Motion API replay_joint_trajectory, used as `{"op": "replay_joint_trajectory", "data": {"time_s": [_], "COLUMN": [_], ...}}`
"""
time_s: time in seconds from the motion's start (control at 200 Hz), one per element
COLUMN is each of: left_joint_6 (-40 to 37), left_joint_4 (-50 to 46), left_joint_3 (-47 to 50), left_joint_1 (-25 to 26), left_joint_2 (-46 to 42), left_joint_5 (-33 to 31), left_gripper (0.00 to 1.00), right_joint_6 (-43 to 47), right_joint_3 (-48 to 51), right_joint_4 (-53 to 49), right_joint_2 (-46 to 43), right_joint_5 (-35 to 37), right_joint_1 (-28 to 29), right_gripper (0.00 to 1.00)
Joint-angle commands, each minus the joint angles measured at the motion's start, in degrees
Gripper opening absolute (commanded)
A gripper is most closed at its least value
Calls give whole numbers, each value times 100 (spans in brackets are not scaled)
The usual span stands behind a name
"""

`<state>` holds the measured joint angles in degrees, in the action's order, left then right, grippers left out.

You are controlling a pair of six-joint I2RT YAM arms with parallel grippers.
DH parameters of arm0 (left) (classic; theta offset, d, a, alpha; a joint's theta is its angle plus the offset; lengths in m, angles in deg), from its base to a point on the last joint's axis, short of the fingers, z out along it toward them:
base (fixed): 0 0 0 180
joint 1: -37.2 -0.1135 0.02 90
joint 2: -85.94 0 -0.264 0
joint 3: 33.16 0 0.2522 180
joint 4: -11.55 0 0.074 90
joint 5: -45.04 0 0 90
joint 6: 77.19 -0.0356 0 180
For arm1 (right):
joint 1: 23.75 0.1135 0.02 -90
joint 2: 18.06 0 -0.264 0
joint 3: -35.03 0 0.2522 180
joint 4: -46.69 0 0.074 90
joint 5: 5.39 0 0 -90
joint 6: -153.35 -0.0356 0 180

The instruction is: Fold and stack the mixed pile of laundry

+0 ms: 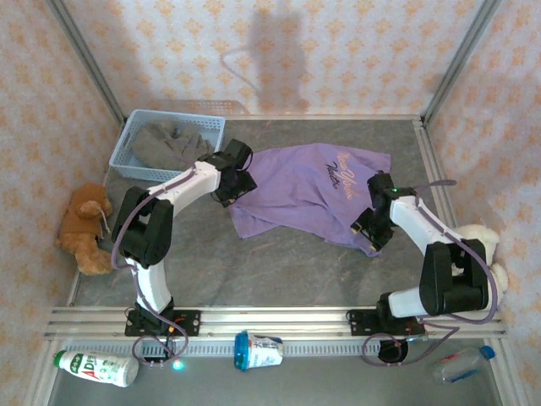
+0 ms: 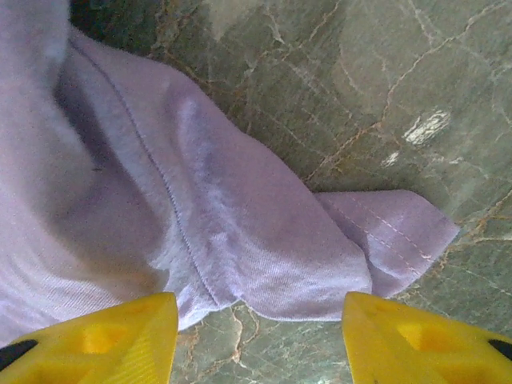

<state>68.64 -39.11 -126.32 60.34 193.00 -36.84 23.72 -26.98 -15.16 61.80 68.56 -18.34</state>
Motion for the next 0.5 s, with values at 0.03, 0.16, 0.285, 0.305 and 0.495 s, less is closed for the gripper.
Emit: {"op": "replay_joint_trajectory", "data": {"time_s": [0.03,0.16,0.285,0.305,0.495], "left_joint_6": [485,426,307,285,59], "left_joint_4": [35,-101,-226,-236,-500], "left_joint_3": [-159,-288,-326,-300,10], "left_joint_1": [-60,-59,-47,-47,-30], "left_joint_2": [444,707,860,849,424], "left_joint_5": [-273,-366,-237,-232,-180], "left_gripper": [68,65,51,48,42], "right_joint_6": [-419,-484,-509,-510,-484], "right_joint_3": [271,421,474,479,435], "right_joint_4": [347,559,735,755,775], "right_joint_2": [1,165,341,353,367], "right_joint_5": [241,346,385,409,573], "right_joint_1": [-52,-58,-62,-56,-58], "right_gripper": [60,64,62,61,27]}}
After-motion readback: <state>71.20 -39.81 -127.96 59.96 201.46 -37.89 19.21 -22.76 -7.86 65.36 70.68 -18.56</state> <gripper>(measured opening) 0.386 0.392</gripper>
